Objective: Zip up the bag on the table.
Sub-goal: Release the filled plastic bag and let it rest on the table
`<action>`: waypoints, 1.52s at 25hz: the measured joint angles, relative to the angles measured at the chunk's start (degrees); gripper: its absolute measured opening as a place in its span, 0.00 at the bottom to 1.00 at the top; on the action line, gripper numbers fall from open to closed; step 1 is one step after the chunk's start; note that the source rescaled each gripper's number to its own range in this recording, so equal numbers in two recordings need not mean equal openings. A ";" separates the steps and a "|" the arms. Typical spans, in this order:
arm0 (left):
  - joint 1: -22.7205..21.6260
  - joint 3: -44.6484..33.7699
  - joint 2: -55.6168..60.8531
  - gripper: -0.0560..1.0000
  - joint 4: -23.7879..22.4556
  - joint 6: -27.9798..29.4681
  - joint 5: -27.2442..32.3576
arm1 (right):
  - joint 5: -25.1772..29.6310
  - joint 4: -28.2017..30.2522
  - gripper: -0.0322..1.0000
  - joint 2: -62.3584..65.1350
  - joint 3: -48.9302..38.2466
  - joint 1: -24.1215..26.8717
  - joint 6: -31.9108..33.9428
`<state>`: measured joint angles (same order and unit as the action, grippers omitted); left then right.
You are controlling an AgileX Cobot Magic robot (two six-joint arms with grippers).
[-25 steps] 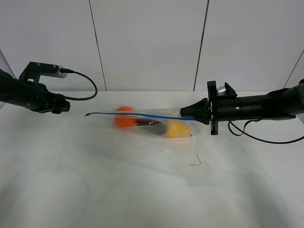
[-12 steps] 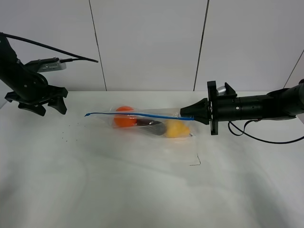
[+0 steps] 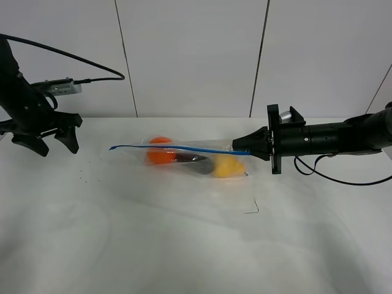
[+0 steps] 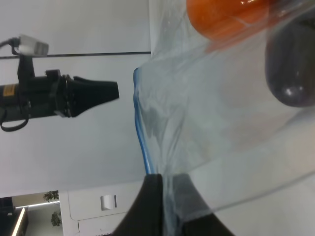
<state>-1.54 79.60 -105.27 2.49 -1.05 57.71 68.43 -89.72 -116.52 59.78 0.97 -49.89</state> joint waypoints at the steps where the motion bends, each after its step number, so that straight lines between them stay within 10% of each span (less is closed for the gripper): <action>1: 0.00 0.00 0.00 0.96 -0.14 0.05 0.92 | 0.00 0.00 0.03 0.00 0.00 0.00 0.00; 17: 0.00 -1.68 5.16 1.00 -0.25 1.89 10.22 | 0.00 0.00 0.03 0.00 0.00 0.00 0.00; 38: 0.00 -45.39 55.17 1.00 -0.20 -0.40 4.37 | 0.00 0.28 0.03 0.00 0.00 0.00 0.00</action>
<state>-1.54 34.21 -50.10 2.29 -1.44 62.08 68.43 -89.44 -116.52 59.78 0.97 -49.89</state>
